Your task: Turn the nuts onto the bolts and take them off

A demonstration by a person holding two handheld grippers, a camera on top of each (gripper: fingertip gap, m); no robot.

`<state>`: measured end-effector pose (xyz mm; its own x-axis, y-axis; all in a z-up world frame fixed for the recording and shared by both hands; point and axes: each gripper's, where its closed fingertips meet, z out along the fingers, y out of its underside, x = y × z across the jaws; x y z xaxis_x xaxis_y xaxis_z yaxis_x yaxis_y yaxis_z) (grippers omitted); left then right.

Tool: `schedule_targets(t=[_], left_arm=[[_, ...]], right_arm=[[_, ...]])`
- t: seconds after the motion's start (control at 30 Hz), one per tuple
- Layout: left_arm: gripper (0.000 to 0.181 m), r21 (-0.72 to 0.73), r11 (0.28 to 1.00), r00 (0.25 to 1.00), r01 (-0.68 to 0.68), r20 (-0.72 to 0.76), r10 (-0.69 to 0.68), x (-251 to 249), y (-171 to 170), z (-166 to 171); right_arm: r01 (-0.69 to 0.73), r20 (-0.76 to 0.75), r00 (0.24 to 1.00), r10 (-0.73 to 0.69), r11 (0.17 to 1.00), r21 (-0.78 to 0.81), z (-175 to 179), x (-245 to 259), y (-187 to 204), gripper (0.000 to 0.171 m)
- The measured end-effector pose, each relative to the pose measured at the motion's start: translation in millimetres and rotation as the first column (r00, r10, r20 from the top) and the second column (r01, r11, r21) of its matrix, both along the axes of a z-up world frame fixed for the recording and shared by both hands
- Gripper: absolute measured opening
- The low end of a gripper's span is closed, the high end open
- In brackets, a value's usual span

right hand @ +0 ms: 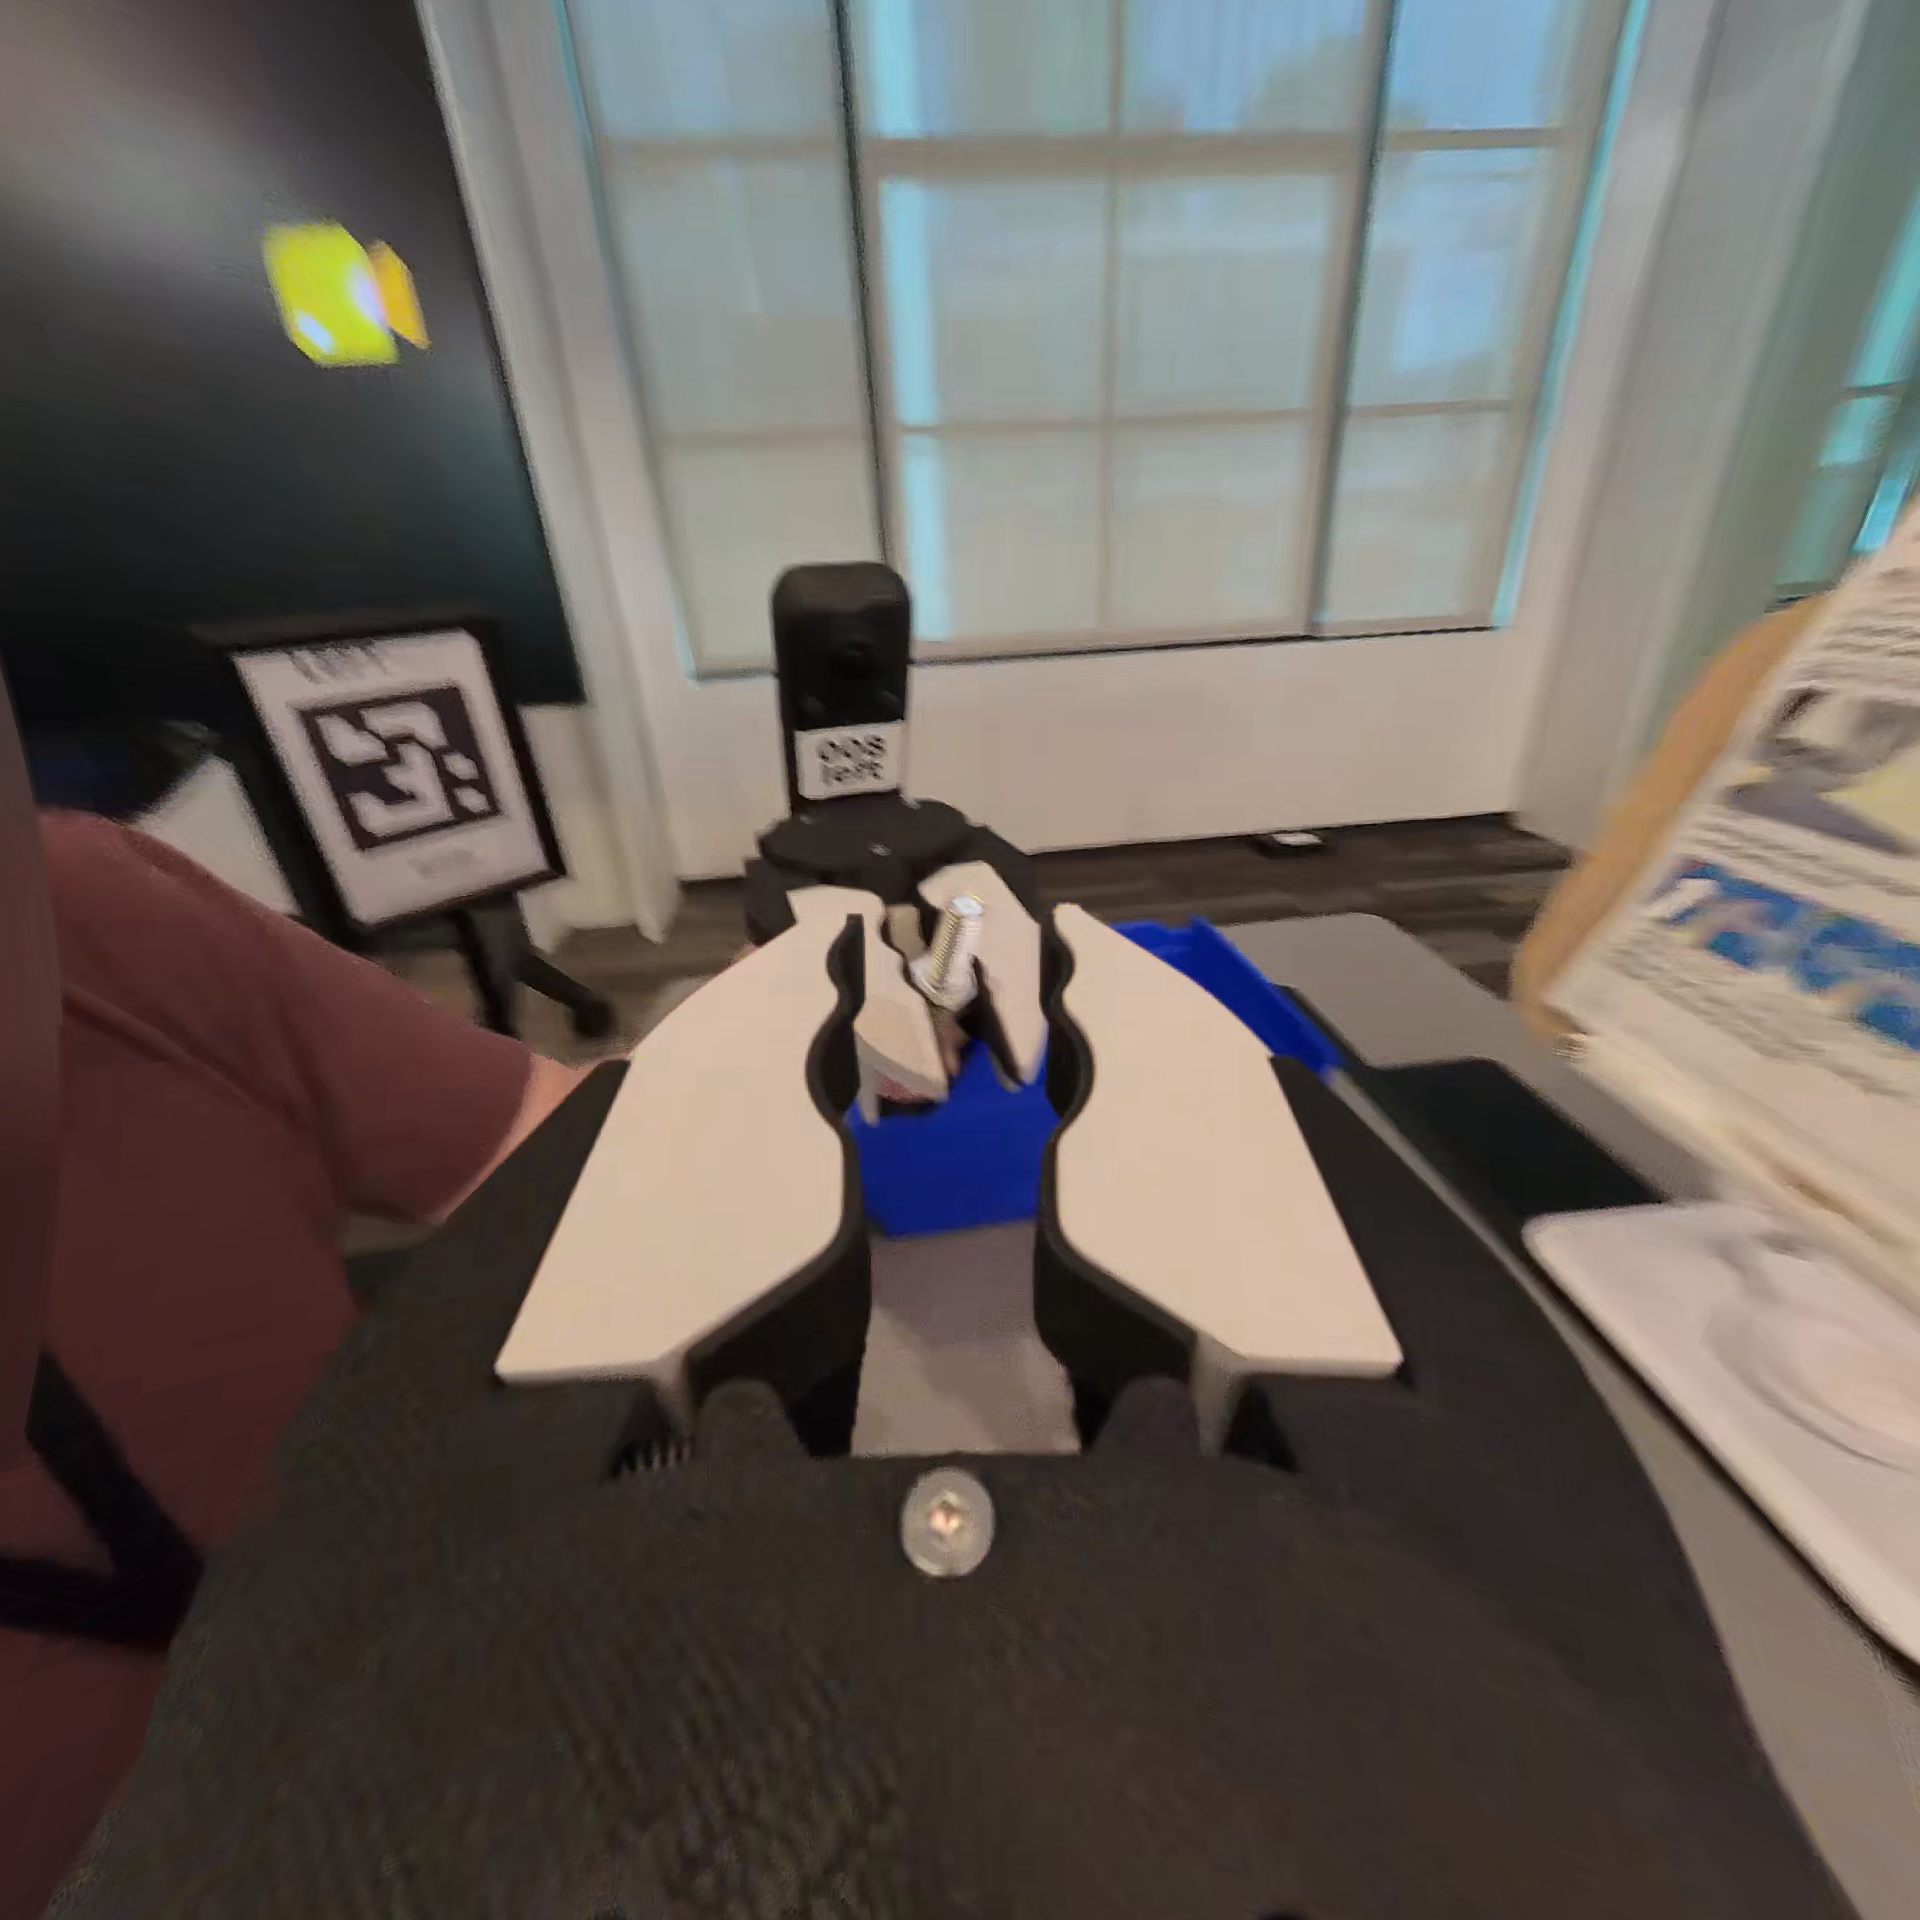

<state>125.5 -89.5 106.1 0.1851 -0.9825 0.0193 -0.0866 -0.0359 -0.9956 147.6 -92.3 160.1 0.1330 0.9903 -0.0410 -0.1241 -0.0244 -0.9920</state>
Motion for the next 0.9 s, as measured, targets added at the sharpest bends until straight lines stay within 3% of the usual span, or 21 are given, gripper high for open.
schedule_targets(t=[0.13, 0.23, 0.27, 0.4, 0.47, 0.53, 0.57, 0.6, 0.63, 0.7, 0.73, 0.8, 0.9], left_arm=[[0.014, -0.002, 1.000, 1.000, 0.007, 0.006, -0.007, 1, -2, 1], [0.015, -0.003, 1.000, 1.000, 0.017, -0.010, -0.017, 3, -3, -1], [0.015, -0.001, 1.000, 1.000, 0.016, -0.015, -0.016, 4, -3, -2], [0.018, -0.002, 1.000, 1.000, -0.004, -0.017, 0.004, 3, 0, -3], [0.035, -0.012, 1.000, 0.999, -0.025, -0.027, 0.025, 0, 4, -3], [0.041, -0.003, 0.999, 0.996, -0.053, -0.073, 0.053, -7, 7, -4], [0.041, 0.009, 0.997, 0.992, -0.071, -0.103, 0.071, -12, 9, -6], [0.041, 0.021, 0.995, 0.985, -0.093, -0.142, 0.095, -18, 12, -8], [0.041, 0.031, 0.993, 0.974, -0.118, -0.193, 0.122, -25, 15, -13], [0.041, 0.049, 0.985, 0.937, -0.164, -0.305, 0.171, -39, 20, -25], [0.041, 0.060, 0.979, 0.917, -0.193, -0.345, 0.201, -47, 25, -29], [0.041, 0.077, 0.964, 0.886, -0.253, -0.381, 0.263, -60, 33, -32], [0.040, 0.068, 0.946, 0.864, -0.316, -0.392, 0.317, -77, 42, -32]], right_arm=[[-0.052, -0.040, 0.998, 0.048, 0.993, -0.109, -17, -35, 6, 0.030], [-0.105, -0.038, 0.994, 0.101, 0.986, -0.130, -26, -47, 4, 0.024], [-0.117, -0.035, 0.993, 0.114, 0.986, -0.122, -27, -49, 2, 0.011], [-0.111, -0.032, 0.994, 0.108, 0.990, -0.090, -23, -42, 2, 0.010], [-0.073, -0.043, 0.997, 0.070, 0.994, -0.082, -10, -18, 9, 0.010], [0.110, 0.068, 0.992, -0.105, 0.992, -0.069, -15, 26, 36, 0.010], [0.271, 0.186, 0.948, -0.258, 0.961, -0.049, -31, 56, 60, 0.010], [0.459, 0.312, 0.846, -0.432, 0.889, -0.012, -52, 94, 88, 0.010], [0.626, 0.438, 0.691, -0.575, 0.779, 0.036, -76, 136, 113, 0.010], [0.813, 0.666, 0.344, -0.662, 0.565, 0.142, -130, 218, 143, 0.011], [0.849, 0.754, 0.227, -0.616, 0.505, 0.157, -157, 248, 148, 0.011], [0.885, 0.870, 0.138, -0.473, 0.454, 0.107, -203, 281, 150, 0.011], [0.906, 0.932, 0.136, -0.336, 0.422, 0.020, -241, 299, 150, 0.012]])
